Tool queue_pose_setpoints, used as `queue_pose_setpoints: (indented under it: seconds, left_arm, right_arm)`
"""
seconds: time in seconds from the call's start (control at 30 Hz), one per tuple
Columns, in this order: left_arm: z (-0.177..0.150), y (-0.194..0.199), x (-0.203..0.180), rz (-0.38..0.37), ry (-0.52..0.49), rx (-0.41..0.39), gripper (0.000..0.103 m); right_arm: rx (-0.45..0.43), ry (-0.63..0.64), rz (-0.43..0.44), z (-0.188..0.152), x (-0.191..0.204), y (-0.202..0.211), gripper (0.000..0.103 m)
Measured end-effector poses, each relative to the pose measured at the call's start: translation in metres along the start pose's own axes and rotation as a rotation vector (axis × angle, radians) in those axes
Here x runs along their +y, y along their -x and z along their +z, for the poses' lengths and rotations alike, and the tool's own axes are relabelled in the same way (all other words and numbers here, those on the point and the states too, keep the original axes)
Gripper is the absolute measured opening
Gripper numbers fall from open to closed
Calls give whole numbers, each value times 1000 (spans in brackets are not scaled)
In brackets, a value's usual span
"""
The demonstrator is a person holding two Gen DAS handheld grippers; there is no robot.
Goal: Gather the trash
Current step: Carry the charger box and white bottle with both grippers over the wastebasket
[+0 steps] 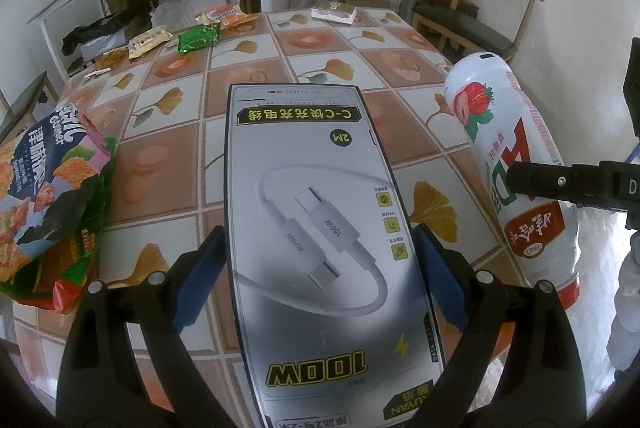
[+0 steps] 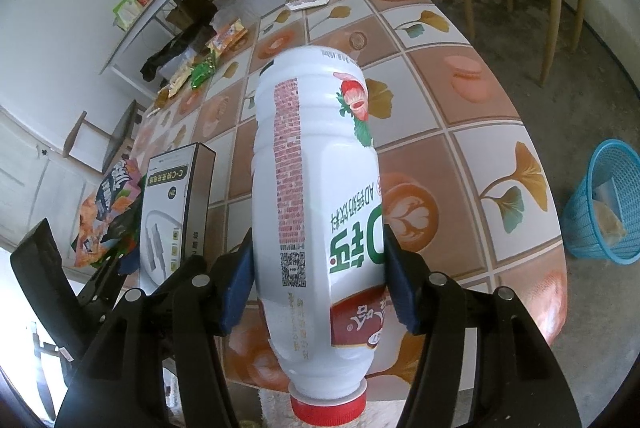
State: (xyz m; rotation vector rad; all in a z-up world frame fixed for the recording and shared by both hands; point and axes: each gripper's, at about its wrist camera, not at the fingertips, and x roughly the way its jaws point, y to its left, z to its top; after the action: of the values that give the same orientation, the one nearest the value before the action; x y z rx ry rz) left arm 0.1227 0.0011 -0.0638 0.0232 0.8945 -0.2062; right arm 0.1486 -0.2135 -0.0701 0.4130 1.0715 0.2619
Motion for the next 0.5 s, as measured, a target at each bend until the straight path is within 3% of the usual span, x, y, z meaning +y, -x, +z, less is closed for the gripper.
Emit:
queue_pose_setpoints:
  seconds: [0.5]
  left_arm:
    - [2,23,-7,-7,1,-43,88]
  right_arm:
    - [-40,-14,64,-5,-4,27,57]
